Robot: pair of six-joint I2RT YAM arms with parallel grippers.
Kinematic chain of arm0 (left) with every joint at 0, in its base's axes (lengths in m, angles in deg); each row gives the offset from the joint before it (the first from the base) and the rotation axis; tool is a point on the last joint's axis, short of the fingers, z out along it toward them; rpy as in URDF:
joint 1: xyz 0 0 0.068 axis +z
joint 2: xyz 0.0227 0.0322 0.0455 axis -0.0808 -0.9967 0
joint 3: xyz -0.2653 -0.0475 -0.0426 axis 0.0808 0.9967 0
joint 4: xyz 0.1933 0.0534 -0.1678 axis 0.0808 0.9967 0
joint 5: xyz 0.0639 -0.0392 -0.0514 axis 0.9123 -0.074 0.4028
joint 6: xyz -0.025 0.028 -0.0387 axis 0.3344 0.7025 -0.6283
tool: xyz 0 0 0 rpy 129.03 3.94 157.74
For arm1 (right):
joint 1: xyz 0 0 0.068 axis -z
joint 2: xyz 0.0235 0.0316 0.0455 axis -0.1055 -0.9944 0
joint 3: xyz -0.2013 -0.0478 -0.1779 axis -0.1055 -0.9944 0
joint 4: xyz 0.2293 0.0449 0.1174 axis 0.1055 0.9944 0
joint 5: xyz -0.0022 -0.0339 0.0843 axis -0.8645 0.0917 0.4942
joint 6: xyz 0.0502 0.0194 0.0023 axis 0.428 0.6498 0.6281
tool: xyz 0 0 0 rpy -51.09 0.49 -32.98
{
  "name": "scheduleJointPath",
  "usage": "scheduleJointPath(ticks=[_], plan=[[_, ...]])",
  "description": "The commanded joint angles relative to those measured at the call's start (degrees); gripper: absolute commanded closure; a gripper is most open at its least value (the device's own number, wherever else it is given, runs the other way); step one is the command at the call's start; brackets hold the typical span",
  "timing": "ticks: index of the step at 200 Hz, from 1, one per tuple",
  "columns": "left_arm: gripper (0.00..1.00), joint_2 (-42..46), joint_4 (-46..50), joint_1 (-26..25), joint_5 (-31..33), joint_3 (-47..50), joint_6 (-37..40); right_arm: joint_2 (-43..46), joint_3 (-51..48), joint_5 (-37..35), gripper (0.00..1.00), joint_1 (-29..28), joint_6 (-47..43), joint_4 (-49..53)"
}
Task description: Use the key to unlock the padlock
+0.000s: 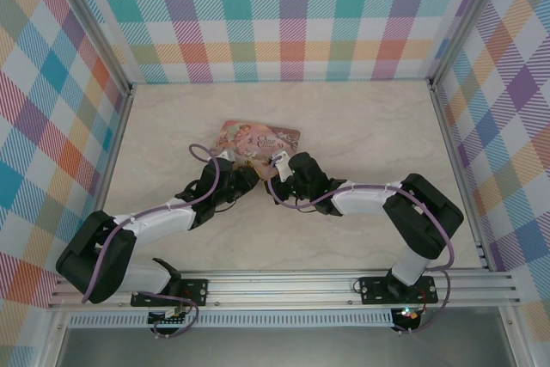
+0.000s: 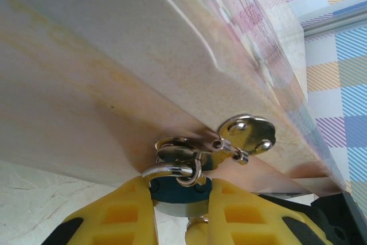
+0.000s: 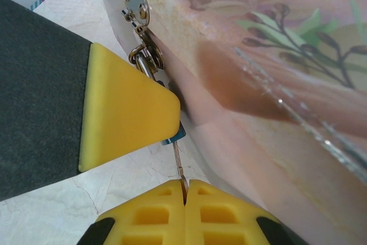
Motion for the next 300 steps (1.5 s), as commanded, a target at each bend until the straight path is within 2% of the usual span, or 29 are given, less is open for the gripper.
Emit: scheduleJointPath(ticks=[1,70,137,227,300], plan=[[0.93,2.3,-2.2,-0.8,-2.8,-2.3,-0.5,-1.5,2.2,-1.1,0.98,-0.9,-2.2,-5.3],[0.93,3.0,-1.8,-0.8,-2.9,-2.1,-1.1,-2.6,2.8,-2.8,0.97,-0.9,-3.9,-10.9],[0.93,3.7,-1.7,-0.8,-3.3,-2.0,-1.7,-1.8,-0.1,1.7,0.97,-0.4,-4.6,-17.9],[0.94,4.8,-0.4,-0.8,-4.4,-1.8,-2.2,-0.5,-0.7,1.9,0.97,0.8,-7.9,-17.9],[0.94,4.0,-0.7,-0.8,-4.8,-2.0,-2.2,-2.5,2.4,6.3,0.97,0.7,-3.1,-20.0]])
